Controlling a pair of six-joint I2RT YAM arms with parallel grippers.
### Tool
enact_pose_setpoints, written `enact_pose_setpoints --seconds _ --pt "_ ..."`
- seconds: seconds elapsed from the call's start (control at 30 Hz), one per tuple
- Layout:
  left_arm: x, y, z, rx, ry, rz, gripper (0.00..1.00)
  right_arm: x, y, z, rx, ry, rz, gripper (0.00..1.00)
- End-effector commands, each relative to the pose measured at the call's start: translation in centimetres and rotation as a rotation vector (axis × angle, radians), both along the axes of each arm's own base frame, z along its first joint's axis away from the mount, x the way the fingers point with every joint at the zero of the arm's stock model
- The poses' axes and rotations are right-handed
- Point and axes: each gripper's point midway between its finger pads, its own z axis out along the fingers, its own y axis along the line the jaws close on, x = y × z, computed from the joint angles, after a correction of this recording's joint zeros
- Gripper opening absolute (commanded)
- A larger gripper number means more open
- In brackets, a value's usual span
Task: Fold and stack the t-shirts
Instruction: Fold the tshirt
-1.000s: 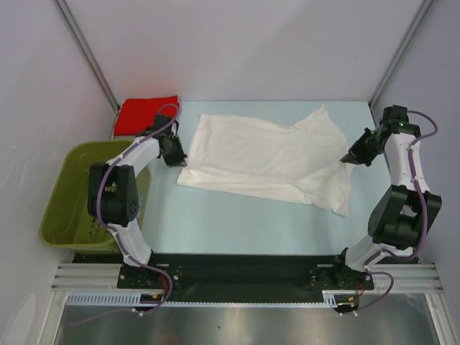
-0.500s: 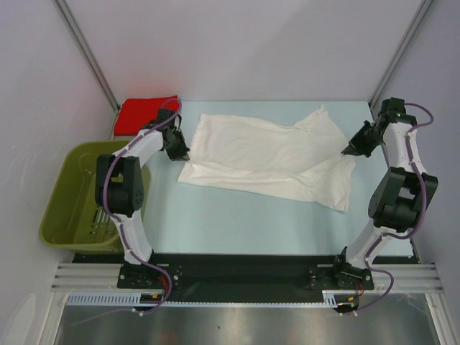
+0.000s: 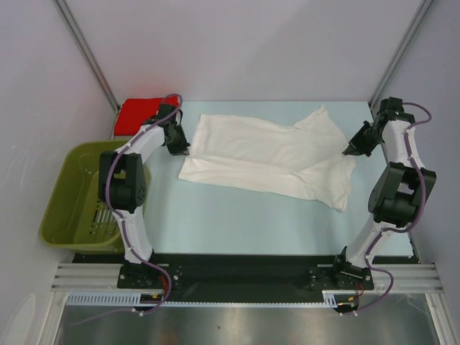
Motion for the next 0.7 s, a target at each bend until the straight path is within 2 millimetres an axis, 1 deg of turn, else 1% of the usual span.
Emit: enact_pose_setpoints --seconds 0.0,0.07,0.27,0.47,0.5,0.57,0.6,0.63,0.67 --pt "1.2 0.4 0.8 0.023 -0.029 0.020 0.00 0.9 -0.8 0.0 -0.029 -0.019 0.000 0.00" --pt "1.4 0.5 0.5 0.032 -0.023 0.015 0.00 1.2 -0.7 -0.3 -0.023 -0.017 0.004 0.00" --pt "1.2 1.3 -0.3 0.048 0.002 0.025 0.00 1.9 -0.6 -1.1 -0.013 -0.009 0.003 0.00" --pt "1.2 1.5 -0.7 0.043 0.015 0.018 0.00 2.5 -0.1 -2.1 -0.013 0.003 0.022 0.00" --pt "1.1 1.5 -0.9 0.046 0.022 0.012 0.01 2.9 -0.1 -2.3 -0.014 -0.004 0.027 0.00" --pt "1.2 1.4 -0.7 0.043 0.020 0.004 0.10 3.6 0.0 -2.4 -0.016 -0.021 0.040 0.00" --pt "1.1 1.5 -0.5 0.047 0.021 0.004 0.17 4.2 -0.1 -3.1 -0.014 -0.020 0.044 0.04" --pt "0.9 1.6 -0.2 0.053 0.020 0.005 0.31 5.2 -0.4 -2.6 -0.024 -0.038 0.048 0.07" --pt "0.6 1.7 0.3 0.055 0.017 0.004 0.35 5.5 -0.8 -2.8 -0.038 -0.028 0.047 0.13"
